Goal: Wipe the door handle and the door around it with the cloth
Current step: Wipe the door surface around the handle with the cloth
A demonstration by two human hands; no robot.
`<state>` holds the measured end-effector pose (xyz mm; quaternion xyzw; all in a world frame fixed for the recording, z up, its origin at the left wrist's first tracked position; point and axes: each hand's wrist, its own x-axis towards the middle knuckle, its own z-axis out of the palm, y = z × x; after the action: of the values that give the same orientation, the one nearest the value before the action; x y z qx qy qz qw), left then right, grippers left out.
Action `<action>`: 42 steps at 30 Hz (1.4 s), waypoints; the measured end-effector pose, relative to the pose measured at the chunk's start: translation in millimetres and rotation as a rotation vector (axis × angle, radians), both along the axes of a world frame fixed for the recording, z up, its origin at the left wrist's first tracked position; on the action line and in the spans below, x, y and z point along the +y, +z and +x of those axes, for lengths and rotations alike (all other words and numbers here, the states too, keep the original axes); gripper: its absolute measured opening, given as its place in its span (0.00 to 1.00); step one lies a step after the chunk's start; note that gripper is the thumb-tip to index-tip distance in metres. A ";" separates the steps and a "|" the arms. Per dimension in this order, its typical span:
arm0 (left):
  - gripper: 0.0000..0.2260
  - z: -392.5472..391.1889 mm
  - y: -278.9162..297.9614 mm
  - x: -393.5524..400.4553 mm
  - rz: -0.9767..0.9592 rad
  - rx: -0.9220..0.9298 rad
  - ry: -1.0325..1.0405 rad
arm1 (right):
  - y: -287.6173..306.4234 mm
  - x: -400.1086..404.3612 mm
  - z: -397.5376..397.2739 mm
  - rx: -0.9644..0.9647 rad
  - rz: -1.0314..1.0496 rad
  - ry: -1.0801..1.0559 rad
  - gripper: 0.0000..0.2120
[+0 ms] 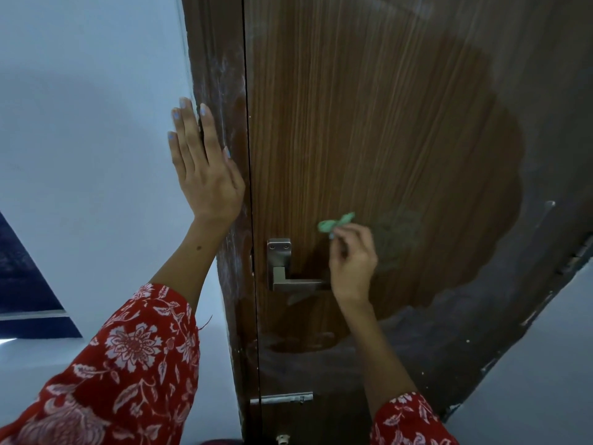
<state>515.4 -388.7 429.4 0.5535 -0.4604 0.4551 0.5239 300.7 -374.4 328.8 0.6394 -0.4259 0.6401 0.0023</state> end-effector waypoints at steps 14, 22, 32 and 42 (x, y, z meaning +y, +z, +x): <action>0.20 -2.4 -22.0 -2.1 -0.050 0.009 0.017 | 17.9 -22.3 -42.4 -0.588 0.091 -0.239 0.06; 0.20 -3.4 -22.0 -2.3 -0.059 0.016 0.031 | 20.2 -25.0 -52.4 -0.398 0.027 -0.175 0.09; 0.20 -2.7 -22.6 -3.4 -0.067 0.008 0.044 | 18.2 -32.2 -62.2 -0.625 0.049 -0.237 0.09; 0.21 -4.0 -21.9 -1.1 -0.053 0.011 0.031 | 15.8 -41.2 -85.5 -0.805 0.121 -0.198 0.09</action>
<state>511.4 -389.8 407.5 0.5491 -0.4366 0.4721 0.5339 215.2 -415.6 344.6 0.2933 -0.4891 0.8093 -0.1405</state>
